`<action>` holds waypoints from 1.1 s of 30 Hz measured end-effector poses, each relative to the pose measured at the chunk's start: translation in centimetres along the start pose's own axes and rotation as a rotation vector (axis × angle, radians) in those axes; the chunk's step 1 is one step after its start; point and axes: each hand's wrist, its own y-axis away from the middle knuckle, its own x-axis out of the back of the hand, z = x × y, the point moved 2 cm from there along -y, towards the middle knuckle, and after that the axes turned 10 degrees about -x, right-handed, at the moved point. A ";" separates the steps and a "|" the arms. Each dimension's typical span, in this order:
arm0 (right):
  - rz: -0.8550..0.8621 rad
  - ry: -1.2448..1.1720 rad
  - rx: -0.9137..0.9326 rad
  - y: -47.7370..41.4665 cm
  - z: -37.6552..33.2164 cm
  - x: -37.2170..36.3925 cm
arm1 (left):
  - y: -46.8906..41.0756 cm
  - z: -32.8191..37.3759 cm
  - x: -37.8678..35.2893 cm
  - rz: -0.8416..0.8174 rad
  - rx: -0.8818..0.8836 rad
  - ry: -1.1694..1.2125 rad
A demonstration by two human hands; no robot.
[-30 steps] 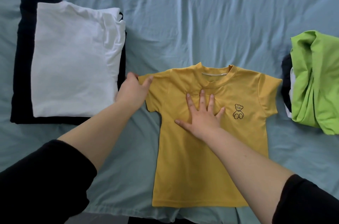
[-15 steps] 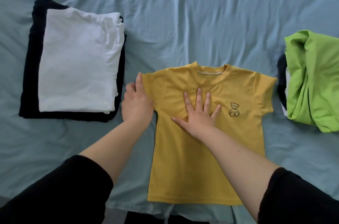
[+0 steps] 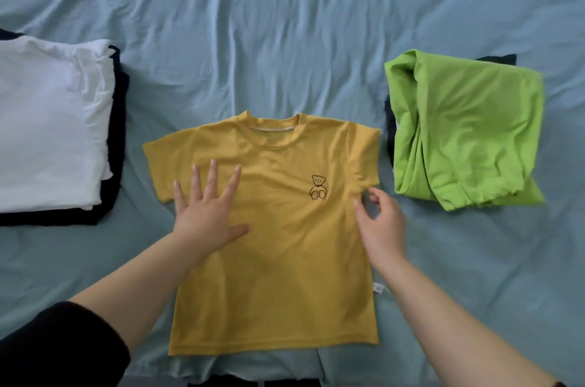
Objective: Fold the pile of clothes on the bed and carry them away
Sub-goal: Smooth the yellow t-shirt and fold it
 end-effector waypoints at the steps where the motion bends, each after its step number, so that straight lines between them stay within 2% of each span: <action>1: -0.009 -0.203 -0.223 -0.9 0.2 0.5 | -0.7 1.6 0.3 -0.012 -0.036 -0.001; 2: -0.050 -0.384 -0.386 -1.8 0.3 0.6 | -1.7 3.2 0.5 -0.020 -0.071 -0.006; 3: -0.098 -0.505 -0.465 -2.6 0.3 0.5 | -2.8 4.8 0.9 -0.013 -0.105 -0.014; 7: -0.208 -0.569 -0.421 -4.6 0.0 -0.5 | -8.0 10.2 2.3 0.052 -0.279 -0.063; 10: -0.193 -0.654 -0.419 -5.4 1.0 -0.9 | -11.4 13.4 3.1 0.069 -0.372 -0.136; 12: -0.164 -0.698 -0.434 -5.6 1.7 -0.9 | -13.2 15.0 3.3 0.063 -0.357 -0.131; 18: -0.135 -0.737 -0.461 -5.5 1.8 -1.2 | -15.4 16.7 2.6 0.022 -0.283 -0.162; 21: -0.131 -0.709 -0.446 -4.7 2.2 -0.6 | -14.2 16.1 2.6 0.110 -0.334 -0.160; 24: -0.110 -0.528 -0.404 -2.2 3.8 0.7 | -8.6 14.5 1.1 0.179 -0.452 -0.165; 26: -0.035 -0.280 -0.291 0.5 5.7 1.9 | -2.7 12.9 -0.9 0.196 -0.508 -0.121; 28: 0.013 0.038 -0.007 3.7 7.9 2.5 | 3.1 11.7 -3.5 0.213 -0.581 -0.077; 31: -0.192 0.406 0.588 9.1 10.2 1.5 | 8.9 10.1 -7.3 0.093 -0.639 -0.041; 33: -0.336 0.620 0.833 11.7 11.2 0.3 | 10.9 9.2 -9.0 0.005 -0.613 -0.027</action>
